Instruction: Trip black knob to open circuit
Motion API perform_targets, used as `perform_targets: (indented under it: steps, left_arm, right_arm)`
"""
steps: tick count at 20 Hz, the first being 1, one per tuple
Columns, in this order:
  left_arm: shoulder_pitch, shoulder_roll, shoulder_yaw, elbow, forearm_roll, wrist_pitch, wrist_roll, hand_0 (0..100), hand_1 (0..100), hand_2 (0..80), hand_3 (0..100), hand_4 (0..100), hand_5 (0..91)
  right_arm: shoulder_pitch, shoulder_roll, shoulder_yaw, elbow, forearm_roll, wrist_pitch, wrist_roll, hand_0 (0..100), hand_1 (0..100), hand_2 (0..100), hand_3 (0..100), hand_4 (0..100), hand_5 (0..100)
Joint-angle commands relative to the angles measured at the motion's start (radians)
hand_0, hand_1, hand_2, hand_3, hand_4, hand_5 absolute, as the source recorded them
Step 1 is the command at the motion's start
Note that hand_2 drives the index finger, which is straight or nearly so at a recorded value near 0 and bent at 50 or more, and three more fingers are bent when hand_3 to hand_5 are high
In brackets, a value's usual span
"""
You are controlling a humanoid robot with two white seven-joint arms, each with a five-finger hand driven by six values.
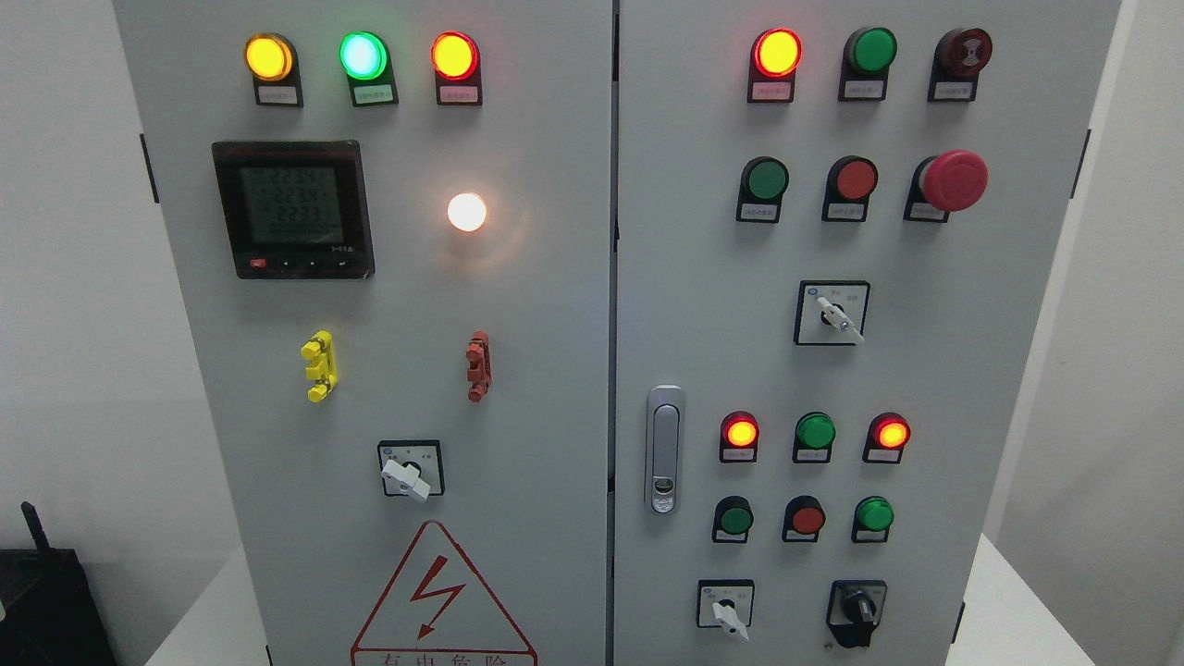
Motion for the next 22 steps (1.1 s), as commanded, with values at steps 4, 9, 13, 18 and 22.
perform_targets:
  steps: [4, 9, 13, 18, 22]
  left_arm:
    - [0.0, 0.0, 0.001, -0.02, 0.0, 0.0, -0.001, 12, 39, 0.0, 0, 0, 0.0]
    - [0.0, 0.0, -0.001, -0.02, 0.0, 0.0, -0.001, 12, 39, 0.0, 0, 0, 0.0]
    - [0.0, 0.0, 0.001, -0.02, 0.0, 0.0, -0.001, 12, 39, 0.0, 0, 0, 0.0]
    - [0.0, 0.0, -0.001, -0.02, 0.0, 0.0, -0.001, 12, 39, 0.0, 0, 0, 0.0]
    - [0.0, 0.0, 0.001, -0.02, 0.0, 0.0, -0.001, 12, 39, 0.0, 0, 0, 0.0]
  right_arm:
    - [0.003, 0.001, 0.092, -0.16, 0.012, -0.078, -0.017, 0, 12, 0, 0, 0, 0]
    - [0.018, -0.009, 0.089, -0.278, 0.012, -0.089, -0.002, 0, 12, 0, 0, 0, 0]
    - [0.03, -0.012, 0.095, -0.377, 0.01, -0.141, 0.019, 0, 12, 0, 0, 0, 0]
    - [0.056, -0.037, 0.121, -0.48, 0.012, -0.242, 0.027, 0, 12, 0, 0, 0, 0]
    - [0.059, -0.072, 0.114, -0.551, 0.01, -0.273, 0.025, 0, 12, 0, 0, 0, 0]
